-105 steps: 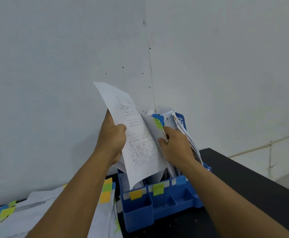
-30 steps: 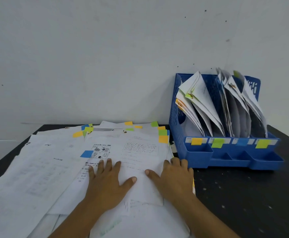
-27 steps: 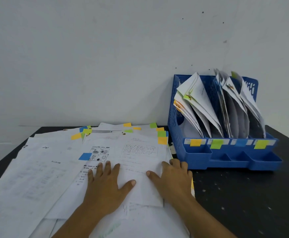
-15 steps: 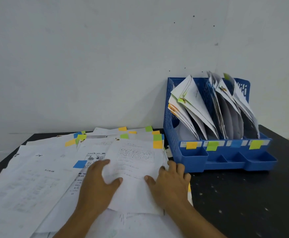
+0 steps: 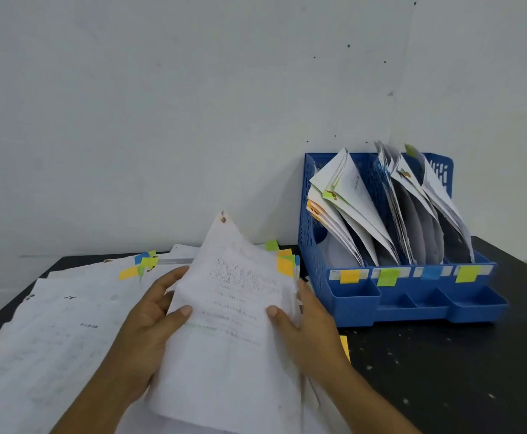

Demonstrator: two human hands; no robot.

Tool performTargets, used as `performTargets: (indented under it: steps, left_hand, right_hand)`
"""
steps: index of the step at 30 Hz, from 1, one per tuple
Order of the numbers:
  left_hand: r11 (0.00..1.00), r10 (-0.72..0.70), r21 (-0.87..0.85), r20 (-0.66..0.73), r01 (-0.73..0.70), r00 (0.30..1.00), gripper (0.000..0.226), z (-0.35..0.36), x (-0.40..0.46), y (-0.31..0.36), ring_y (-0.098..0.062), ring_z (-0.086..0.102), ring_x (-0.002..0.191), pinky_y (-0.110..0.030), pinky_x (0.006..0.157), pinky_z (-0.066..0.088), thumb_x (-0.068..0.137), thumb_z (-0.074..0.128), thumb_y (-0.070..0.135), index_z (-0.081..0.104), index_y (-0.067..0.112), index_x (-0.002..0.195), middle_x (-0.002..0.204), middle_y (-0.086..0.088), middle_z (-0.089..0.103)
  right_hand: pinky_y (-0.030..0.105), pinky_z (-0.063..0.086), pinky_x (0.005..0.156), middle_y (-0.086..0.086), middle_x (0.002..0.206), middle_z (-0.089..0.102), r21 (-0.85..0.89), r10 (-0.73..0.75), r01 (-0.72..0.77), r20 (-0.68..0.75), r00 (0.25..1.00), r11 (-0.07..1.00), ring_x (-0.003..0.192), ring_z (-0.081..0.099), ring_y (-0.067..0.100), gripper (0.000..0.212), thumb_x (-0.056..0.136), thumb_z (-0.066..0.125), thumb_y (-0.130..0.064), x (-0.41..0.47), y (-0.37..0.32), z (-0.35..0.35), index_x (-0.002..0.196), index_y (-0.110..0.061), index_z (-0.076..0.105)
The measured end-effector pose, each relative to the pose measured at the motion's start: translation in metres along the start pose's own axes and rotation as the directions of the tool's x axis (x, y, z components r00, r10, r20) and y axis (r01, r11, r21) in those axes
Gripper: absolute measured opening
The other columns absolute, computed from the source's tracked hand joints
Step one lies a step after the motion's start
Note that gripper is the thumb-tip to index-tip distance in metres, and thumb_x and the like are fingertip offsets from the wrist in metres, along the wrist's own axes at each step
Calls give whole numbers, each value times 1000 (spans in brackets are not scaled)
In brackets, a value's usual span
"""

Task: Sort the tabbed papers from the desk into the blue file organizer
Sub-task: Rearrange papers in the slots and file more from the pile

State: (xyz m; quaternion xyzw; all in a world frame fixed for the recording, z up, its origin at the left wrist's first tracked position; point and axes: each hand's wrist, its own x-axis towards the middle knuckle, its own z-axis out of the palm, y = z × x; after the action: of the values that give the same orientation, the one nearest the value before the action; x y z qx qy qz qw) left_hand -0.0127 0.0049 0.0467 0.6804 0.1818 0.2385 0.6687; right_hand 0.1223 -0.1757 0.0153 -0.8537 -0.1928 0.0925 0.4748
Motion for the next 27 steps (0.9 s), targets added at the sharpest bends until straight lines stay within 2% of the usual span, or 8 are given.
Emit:
performTargets:
  steps: [3,6,10,12,17,22,25,27]
  left_hand:
    - [1000,23,-8,14,-22,1000,51,-4,0,-3,-21,69,103,-44,85,54,92,54,0,56,38,126,117,8,69]
    - [997,-1,73,14,0,1000,51,-9,4,-8,-23,69,103,-48,90,53,92,57,2,55,40,126,116,5,70]
    - [791,135,611,-150,-15,979,65,0,7,-14,-20,51,121,-41,104,42,84,72,15,43,38,138,133,4,53]
    - [706,262,704,-161,-75,951,61,13,5,-14,-18,50,118,-40,102,43,81,74,18,49,33,134,131,3,54]
    - [913,73,397,55,-88,996,34,64,-3,5,8,56,101,-10,79,45,86,64,41,51,47,118,115,23,60]
    - [999,-18,36,42,17,999,32,92,-4,13,-6,62,107,-40,98,49,74,55,66,59,54,103,104,25,69]
    - [999,-3,41,-167,10,986,19,95,-1,10,-13,61,105,-41,96,48,94,53,44,60,45,112,110,14,67]
    - [998,-12,50,-247,25,969,24,95,-1,12,-18,60,106,-44,98,47,100,49,28,59,36,120,114,10,65]
  right_hand:
    - [40,43,107,-9,147,45,366,118,-102,-23,993,925,128,49,15,76,94,62,-43,3,-3,-4,156,-30,20]
    - [40,54,94,-5,123,69,630,171,-151,30,985,762,109,67,16,40,95,65,-26,9,1,-13,134,-21,58]
    - [38,59,84,-5,100,77,687,83,-74,20,996,723,93,73,16,18,95,64,-13,5,-6,-21,109,-22,72]
    - [36,60,81,-7,102,76,647,26,-16,-7,1000,762,93,73,14,21,99,59,-15,2,-14,-22,110,-28,71]
    - [31,57,90,-9,110,74,590,-146,54,110,983,805,104,69,9,23,102,53,-28,-6,-36,-18,114,-32,71]
    - [32,54,96,-15,112,73,582,-166,-11,249,954,813,109,66,7,45,87,47,-62,-7,-49,-22,113,-35,73]
    - [36,55,95,-9,109,75,605,-115,-69,261,959,793,106,67,16,52,89,40,-62,1,-52,-29,112,-28,72]
    - [30,56,82,-7,99,76,598,-141,50,106,984,800,97,70,17,35,98,47,-49,6,-52,-35,104,-26,72]
